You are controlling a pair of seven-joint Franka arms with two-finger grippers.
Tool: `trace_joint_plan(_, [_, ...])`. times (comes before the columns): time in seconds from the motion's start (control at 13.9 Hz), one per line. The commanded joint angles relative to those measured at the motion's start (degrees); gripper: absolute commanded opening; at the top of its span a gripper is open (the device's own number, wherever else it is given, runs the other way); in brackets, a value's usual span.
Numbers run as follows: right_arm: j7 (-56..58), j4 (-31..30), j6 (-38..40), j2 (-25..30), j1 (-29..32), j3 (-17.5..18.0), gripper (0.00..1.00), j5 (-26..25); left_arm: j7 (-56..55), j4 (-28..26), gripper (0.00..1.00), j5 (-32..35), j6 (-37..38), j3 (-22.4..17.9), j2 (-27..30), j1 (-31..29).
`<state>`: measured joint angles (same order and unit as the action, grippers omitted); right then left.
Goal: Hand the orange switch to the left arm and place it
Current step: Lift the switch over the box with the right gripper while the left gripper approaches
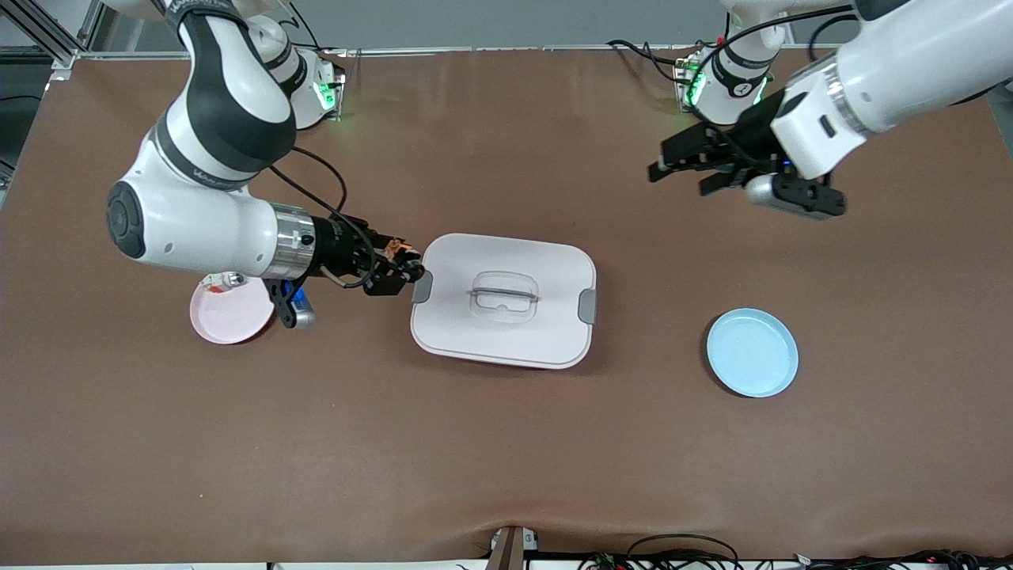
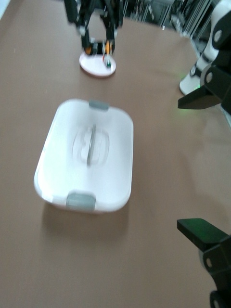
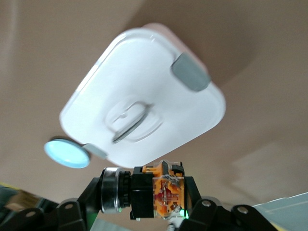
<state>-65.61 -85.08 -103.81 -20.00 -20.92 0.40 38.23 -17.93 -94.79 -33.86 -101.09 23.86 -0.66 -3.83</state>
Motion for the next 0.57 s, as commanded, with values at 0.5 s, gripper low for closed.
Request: trace_joint_plan(0.5, [-17.7,5.0,-9.5,-3.6,-6.6,-0.5,0.0,3.3,-0.5,-4.5,1.0,-15.4,-23.9,9.9,-7.1,0.8])
